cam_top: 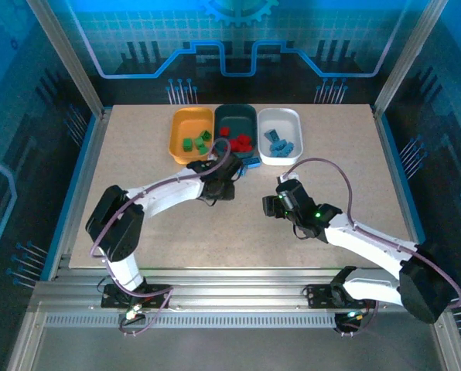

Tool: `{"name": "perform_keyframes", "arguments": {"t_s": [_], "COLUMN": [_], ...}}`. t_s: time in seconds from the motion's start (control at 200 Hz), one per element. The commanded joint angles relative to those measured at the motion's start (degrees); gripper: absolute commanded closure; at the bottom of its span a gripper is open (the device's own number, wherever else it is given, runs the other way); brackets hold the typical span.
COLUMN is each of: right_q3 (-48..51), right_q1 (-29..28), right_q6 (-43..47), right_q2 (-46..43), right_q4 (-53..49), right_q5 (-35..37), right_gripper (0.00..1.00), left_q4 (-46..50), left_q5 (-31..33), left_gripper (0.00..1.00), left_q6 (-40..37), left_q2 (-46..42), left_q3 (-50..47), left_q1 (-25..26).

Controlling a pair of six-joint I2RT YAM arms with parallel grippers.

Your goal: Sort the legos into containers by color

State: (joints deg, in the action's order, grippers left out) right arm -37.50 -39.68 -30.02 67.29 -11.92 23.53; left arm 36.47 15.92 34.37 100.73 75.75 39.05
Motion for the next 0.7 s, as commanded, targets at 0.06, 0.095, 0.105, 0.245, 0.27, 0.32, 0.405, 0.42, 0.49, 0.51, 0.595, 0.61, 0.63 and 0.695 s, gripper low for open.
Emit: {"name": "perform_keyframes", "arguments": {"t_s": [0.06,0.095,0.105,0.245,0.27,0.32,0.405,0.42,0.49,0.51,0.595,0.61,0.63,0.695], "right_q3": [-1.36,-1.32,-1.30,-1.26,-1.28,-1.26,-1.18,-1.18,-1.01,-1.00,-0.92,-0.91,-0.96,-0.92], "right_q1": [0.17,0.15,0.16,0.20,0.15,0.16,0.13,0.15,0.15,0.15,0.18,0.14,0.17,0.21], "right_q6": [-0.13,-0.04,-0.04,0.05,0.04,0.12,0.21,0.22,0.31,0.30,0.42,0.40,0.40,0.40], "right_q2": [0.78,0.73,0.74,0.55,0.52,0.35,-0.26,-0.42,-0.91,-1.01,-1.27,-1.30,-1.30,-1.28], "right_q4": [1.11,1.07,1.04,1.02,1.02,0.85,0.60,0.59,0.59,0.65,0.60,0.60,0.60,0.59], "right_q5": [0.59,0.76,0.87,1.18,1.10,1.17,1.54,1.58,1.51,1.45,1.48,1.45,1.49,1.36], "right_gripper": [0.21,0.21,0.21,0.21,0.21,0.21,0.21,0.21,0.21,0.21,0.21,0.21,0.21,0.21], "left_q4": [1.51,1.06,1.06,3.01,3.60,4.62,4.71,4.71,4.67,4.79,4.19,3.78,2.96,-0.53], "left_q5": [-0.03,-0.23,-0.27,-1.92,-2.02,-2.56,-3.77,-3.91,-5.38,-5.69,-6.35,-6.42,-6.44,-6.60], "left_gripper": [0.62,0.62,0.62,0.62,0.62,0.61,0.59,0.59,0.46,0.39,0.07,0.05,0.02,0.01], "left_q6": [-7.20,-8.10,-8.34,-10.26,-10.41,-11.09,-12.26,-12.38,-13.14,-13.31,-14.23,-14.34,-14.48,-14.46], "left_q2": [6.28,8.32,8.93,18.43,20.18,23.90,28.76,29.39,31.70,32.00,31.00,30.35,29.22,24.45], "left_q3": [14.55,17.13,17.92,30.88,33.24,38.39,44.61,45.50,48.84,49.55,49.27,48.56,47.17,41.06], "left_q1": [-2.22,-2.62,-2.76,-5.71,-6.39,-7.59,-9.28,-9.57,-10.38,-10.48,-10.45,-10.40,-10.31,-10.14]}}
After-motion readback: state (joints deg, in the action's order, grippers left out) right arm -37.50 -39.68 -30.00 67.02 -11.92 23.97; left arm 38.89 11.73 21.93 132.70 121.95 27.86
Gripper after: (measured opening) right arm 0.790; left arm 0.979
